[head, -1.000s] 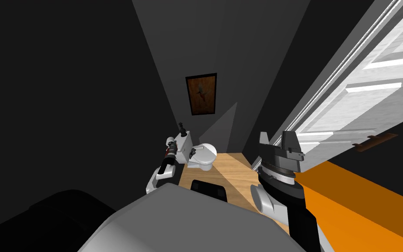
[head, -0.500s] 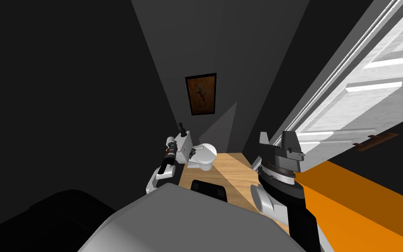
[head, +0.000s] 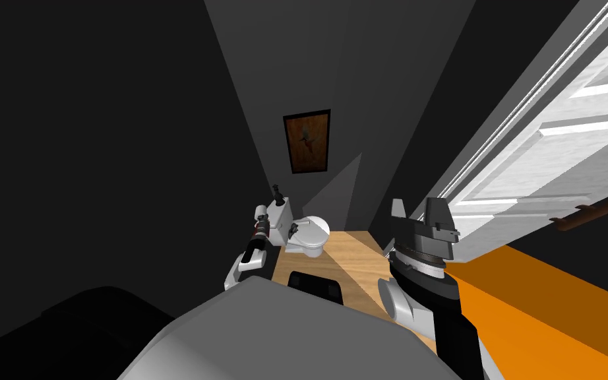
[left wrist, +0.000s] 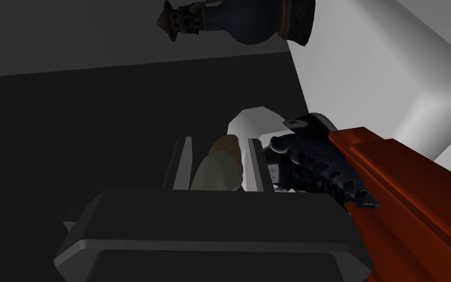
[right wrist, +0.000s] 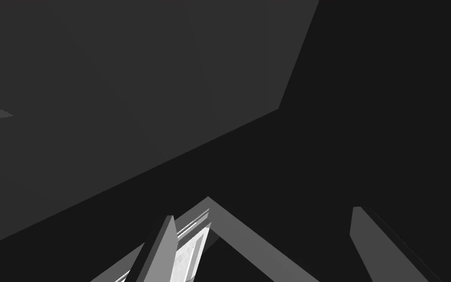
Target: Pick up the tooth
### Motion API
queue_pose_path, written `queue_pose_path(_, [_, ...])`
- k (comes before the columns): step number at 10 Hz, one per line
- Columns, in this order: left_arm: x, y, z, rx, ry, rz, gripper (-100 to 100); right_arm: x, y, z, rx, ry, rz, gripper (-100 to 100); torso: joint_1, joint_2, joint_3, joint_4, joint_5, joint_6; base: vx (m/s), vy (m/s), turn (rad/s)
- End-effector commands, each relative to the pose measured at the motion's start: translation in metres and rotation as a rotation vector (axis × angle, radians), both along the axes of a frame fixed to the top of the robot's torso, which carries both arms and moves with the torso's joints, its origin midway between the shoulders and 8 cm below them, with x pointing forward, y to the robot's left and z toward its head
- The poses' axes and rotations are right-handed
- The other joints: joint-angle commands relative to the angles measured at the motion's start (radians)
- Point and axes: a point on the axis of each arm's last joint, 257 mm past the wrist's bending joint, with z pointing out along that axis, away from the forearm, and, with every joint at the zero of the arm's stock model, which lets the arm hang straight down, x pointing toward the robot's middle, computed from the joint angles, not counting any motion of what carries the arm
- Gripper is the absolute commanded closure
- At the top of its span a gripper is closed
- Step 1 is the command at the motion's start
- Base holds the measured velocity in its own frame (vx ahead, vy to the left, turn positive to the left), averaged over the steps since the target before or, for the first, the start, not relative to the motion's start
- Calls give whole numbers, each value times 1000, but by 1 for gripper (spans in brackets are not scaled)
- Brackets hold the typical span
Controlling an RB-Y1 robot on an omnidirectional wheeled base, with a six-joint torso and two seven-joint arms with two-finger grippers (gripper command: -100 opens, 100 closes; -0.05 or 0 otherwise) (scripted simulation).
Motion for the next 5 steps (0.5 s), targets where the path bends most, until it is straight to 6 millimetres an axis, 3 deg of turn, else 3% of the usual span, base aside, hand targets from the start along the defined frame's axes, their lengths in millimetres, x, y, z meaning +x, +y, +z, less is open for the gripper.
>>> queue_pose_path(1, [1,-3,-11,-14,10,-1,100,0,0,0,0,0,0,0,0,0,0,0,0,0,-6,37,23])
queue_pose_path(3, [2,-5,-23,-30,23,-2,100,0,0,0,0,0,0,0,0,0,0,0,0,0,-15,34,25])
queue_pose_path(4, [1,-3,-19,-24,19,-1,100,0,0,0,0,0,0,0,0,0,0,0,0,0,-7,15,4])
queue_pose_path(5, [0,-3,-20,-25,20,-1,0,0,0,0,0,0,0,0,-1,0,0,0,0,0,0,0,0])
